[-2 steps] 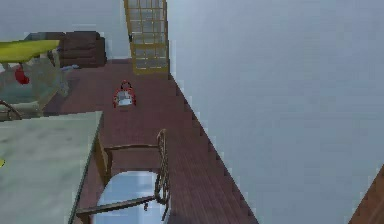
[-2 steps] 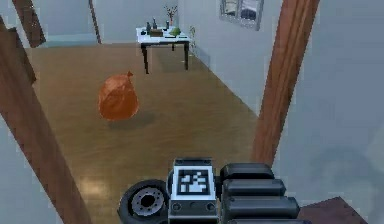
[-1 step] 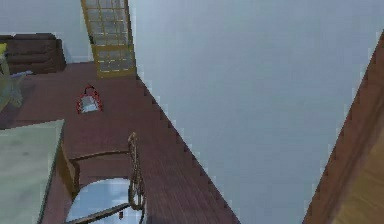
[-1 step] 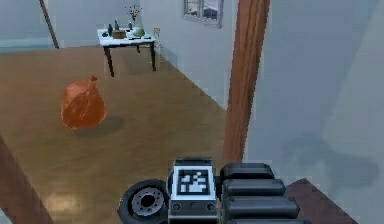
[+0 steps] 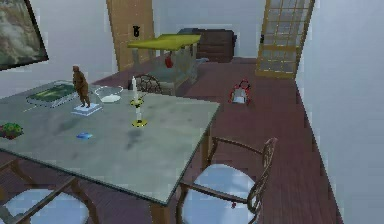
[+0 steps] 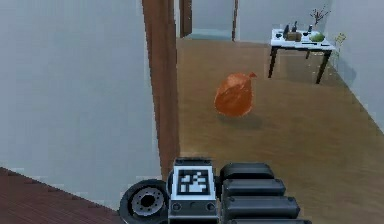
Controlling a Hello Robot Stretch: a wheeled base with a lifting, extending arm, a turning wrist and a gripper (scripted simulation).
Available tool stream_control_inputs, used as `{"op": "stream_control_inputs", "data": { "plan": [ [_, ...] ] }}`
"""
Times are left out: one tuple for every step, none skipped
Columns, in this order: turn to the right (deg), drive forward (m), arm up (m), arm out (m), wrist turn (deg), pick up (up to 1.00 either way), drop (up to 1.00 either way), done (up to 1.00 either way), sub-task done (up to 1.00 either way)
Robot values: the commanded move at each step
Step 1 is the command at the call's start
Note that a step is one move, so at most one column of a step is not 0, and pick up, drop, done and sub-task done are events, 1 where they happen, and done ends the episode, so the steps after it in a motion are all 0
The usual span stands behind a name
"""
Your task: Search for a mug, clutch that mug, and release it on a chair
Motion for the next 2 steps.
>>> {"op": "stream_control_inputs", "data": {
  "plan": [
    [-18.0,0.0,0.0,0.0,0.0,0.0,0.0,0.0,0.0],
    [0.0,0.35,0.0,0.0,0.0,0.0,0.0,0.0,0.0]
  ]
}}
